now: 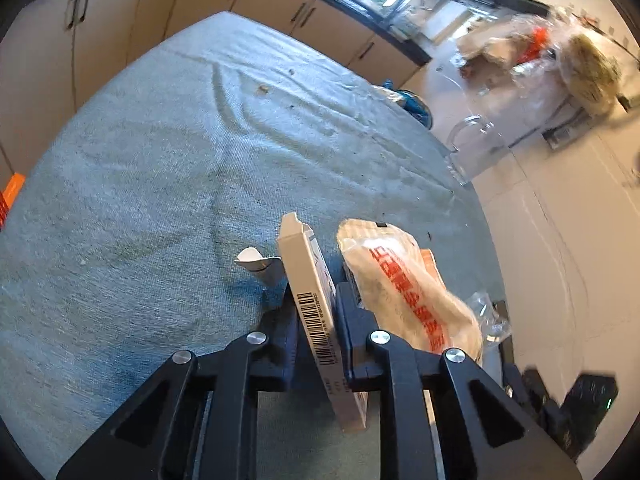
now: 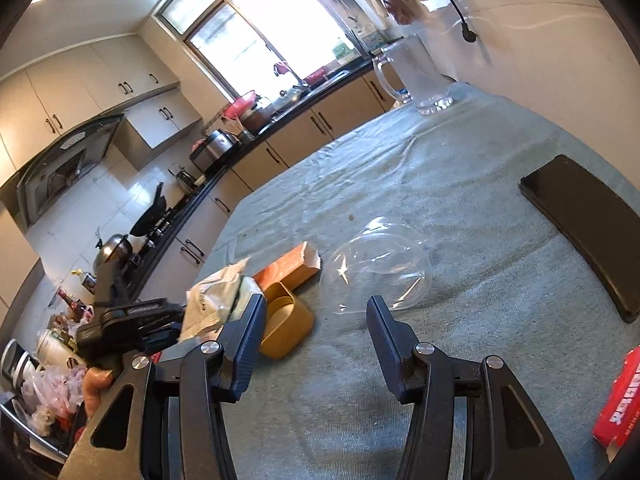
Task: Collect trash
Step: 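Grasp the long white barcode box with the left tool, then lift the white box with the left tool toward the basket while the right tool closes beside the clear lid, then carry the white box and clear lid over the red basket and open both tools, then move both open tools back over the table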
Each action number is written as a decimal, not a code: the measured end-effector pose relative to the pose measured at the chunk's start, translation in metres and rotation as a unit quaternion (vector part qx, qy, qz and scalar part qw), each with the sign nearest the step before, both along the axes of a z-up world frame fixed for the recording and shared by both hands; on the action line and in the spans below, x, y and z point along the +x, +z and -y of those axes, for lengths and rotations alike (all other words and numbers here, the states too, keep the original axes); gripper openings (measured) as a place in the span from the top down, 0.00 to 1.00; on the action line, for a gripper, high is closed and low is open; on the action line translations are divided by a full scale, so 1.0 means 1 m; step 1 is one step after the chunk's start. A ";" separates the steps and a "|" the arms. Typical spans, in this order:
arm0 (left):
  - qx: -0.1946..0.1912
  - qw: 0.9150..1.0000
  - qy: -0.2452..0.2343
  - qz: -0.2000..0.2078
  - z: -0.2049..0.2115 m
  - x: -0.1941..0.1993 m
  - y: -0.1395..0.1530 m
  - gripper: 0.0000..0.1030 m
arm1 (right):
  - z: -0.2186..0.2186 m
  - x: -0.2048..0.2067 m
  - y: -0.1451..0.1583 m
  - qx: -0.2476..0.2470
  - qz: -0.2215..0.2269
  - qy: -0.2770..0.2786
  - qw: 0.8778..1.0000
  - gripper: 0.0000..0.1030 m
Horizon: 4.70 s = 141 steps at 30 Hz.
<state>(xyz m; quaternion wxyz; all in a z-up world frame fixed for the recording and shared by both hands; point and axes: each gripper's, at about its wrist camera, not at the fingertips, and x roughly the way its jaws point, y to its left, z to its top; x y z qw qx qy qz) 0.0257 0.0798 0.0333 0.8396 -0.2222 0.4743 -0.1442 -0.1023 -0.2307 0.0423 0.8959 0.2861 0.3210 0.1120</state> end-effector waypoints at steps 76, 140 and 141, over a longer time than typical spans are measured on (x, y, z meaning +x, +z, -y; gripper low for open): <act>0.129 0.969 0.032 0.208 -0.080 -0.136 0.070 0.88 | -0.157 -0.017 0.065 -0.052 0.088 0.168 0.980 0.94; 0.156 0.958 0.180 0.158 -0.230 -0.154 0.029 0.62 | -0.350 0.049 0.029 -0.061 0.018 0.336 0.940 0.57; 0.157 0.959 0.172 0.161 -0.223 -0.153 0.030 0.62 | -0.344 0.047 0.030 -0.062 0.018 0.330 0.942 0.57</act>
